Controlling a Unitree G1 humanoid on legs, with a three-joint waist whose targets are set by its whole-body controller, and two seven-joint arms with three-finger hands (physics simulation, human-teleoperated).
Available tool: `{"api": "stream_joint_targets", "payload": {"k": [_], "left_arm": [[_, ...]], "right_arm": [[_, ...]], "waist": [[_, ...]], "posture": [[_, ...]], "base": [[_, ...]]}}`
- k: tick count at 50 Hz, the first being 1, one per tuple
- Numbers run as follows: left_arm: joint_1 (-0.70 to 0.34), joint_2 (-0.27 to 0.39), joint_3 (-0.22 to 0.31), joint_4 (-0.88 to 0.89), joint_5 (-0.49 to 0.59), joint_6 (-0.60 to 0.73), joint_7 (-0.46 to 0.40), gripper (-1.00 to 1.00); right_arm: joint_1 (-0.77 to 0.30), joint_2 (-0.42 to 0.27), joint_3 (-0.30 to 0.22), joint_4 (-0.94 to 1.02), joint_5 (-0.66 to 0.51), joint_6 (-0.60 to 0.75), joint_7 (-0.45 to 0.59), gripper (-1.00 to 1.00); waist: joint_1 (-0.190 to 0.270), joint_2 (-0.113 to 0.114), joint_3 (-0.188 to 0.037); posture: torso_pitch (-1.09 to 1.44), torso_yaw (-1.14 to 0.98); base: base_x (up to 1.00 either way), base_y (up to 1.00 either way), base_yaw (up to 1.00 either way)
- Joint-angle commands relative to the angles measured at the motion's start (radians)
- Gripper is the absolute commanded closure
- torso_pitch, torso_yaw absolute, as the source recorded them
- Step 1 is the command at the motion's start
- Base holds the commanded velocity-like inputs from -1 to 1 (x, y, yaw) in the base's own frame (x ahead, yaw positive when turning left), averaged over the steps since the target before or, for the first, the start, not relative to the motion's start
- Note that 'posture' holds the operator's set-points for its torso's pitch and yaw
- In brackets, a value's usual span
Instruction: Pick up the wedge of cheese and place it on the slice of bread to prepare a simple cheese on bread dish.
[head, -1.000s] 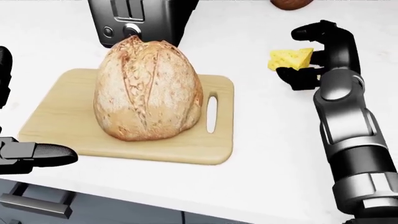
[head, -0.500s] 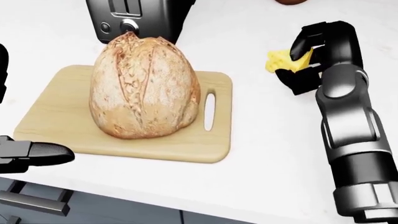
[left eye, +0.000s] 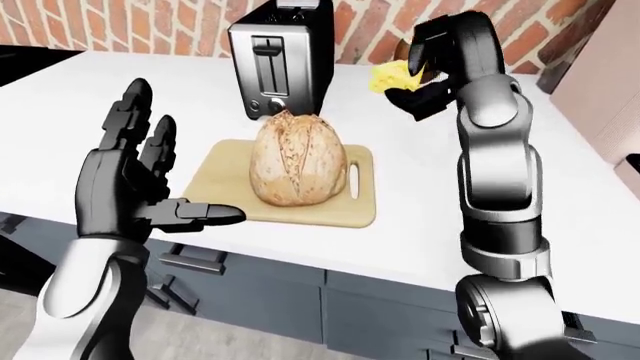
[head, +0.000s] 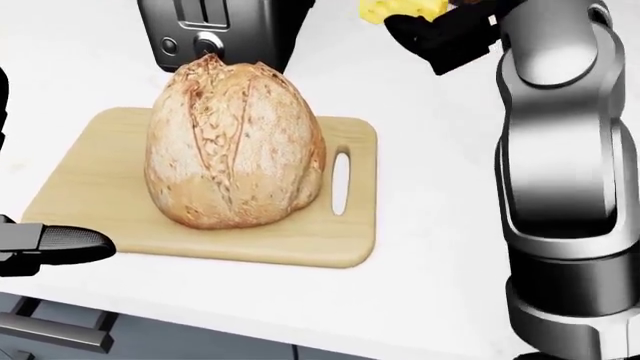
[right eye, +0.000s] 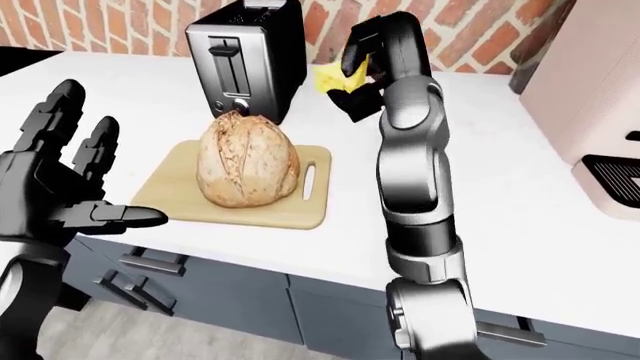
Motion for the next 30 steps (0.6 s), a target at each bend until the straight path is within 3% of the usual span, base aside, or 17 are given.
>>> {"api": "stream_joint_targets", "payload": {"k": [1, 17, 30], "left_arm": [[-0.019, 0.012, 0.013, -0.027, -0.003, -0.03, 0.002, -1.0], [-0.013, 0.015, 0.019, -0.02, -0.02, -0.044, 0.007, -1.0], [-0.012, 0.013, 0.016, -0.018, -0.013, -0.049, 0.005, -1.0]], "right_arm": [[-0.046, 0.005, 0.001, -0.054, -0.028, 0.011, 0.015, 1.0], [-0.138, 0.147, 0.06, -0.036, -0.077, 0.015, 0.03, 1.0], [-0.138, 0.227, 0.111, -0.102, -0.155, 0.054, 0.092, 1.0]], "waist": [[0.0, 0.004, -0.024], [-0.005, 0.021, -0.02], [-0.009, 0.029, -0.018]], "posture": [[0.0, 0.0], [0.0, 0.0], [0.0, 0.0]], "base": [[0.0, 0.0, 0.0], [0.0, 0.0, 0.0], [0.0, 0.0, 0.0]]}}
